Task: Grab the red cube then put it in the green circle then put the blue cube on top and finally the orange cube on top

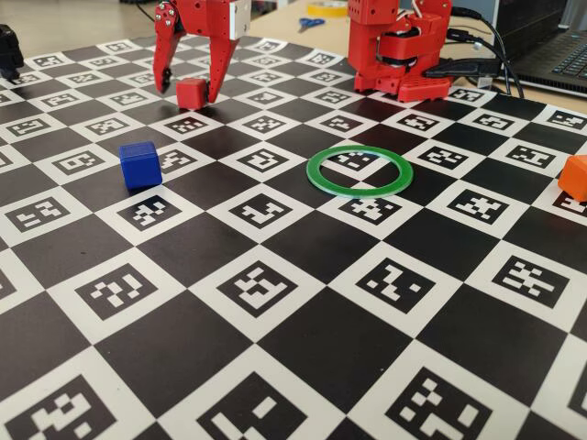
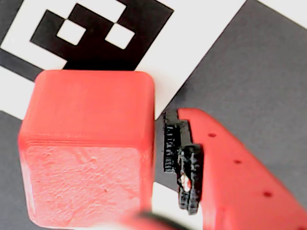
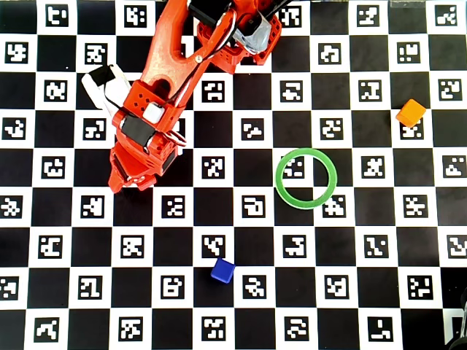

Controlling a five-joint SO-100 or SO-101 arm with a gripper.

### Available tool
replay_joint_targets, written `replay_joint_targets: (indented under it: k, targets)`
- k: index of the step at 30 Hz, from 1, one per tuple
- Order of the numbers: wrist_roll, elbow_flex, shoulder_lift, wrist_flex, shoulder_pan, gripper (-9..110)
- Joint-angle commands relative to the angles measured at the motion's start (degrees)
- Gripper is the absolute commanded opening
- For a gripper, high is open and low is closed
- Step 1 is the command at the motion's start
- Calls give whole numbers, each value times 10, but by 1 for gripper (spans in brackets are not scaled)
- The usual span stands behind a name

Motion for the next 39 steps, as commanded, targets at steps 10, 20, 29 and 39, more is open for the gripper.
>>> replay_joint_targets:
  k: [10,20,29,39]
  targets:
    - [-49,-9,13,-9,-4,7]
    - [-64,-26,97,93,-33,5]
    - [-56,-19,236,214,-127,6]
    - [-91,5,385,267,-342,5]
